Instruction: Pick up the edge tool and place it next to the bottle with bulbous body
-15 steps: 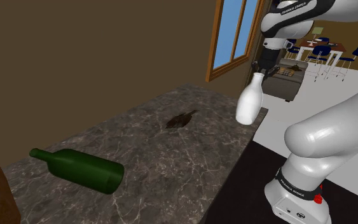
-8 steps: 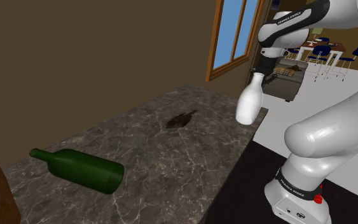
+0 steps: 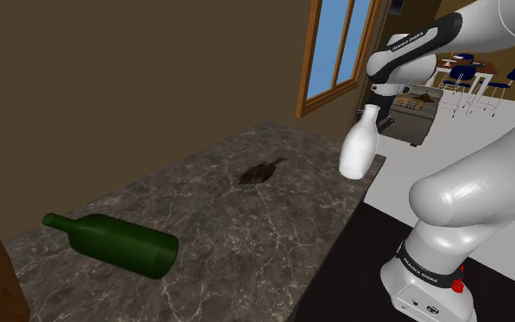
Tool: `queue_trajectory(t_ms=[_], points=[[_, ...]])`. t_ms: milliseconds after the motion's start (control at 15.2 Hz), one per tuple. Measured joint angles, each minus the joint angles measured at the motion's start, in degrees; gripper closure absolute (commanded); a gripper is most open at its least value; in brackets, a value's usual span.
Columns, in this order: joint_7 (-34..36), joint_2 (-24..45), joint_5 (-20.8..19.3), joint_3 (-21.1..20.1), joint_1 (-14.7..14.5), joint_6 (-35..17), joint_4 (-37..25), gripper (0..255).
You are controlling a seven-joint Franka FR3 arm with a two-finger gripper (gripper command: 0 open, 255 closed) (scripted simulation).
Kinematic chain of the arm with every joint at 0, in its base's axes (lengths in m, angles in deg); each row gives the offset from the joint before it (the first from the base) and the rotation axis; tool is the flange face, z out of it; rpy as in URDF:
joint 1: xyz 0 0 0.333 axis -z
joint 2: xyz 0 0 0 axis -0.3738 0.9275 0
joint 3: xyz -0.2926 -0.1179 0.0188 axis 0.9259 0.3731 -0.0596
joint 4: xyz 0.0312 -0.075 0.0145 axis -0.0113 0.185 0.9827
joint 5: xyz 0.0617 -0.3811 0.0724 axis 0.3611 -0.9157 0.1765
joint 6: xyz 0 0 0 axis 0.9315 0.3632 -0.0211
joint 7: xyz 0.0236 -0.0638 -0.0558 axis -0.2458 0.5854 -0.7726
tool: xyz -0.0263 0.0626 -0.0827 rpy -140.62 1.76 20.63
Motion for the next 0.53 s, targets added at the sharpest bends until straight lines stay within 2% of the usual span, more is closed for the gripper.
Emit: queue_trajectory(t_ms=[528], points=[[-0.4,3.3,0.4,0.4,-0.2,-7.0,3.8,255]])
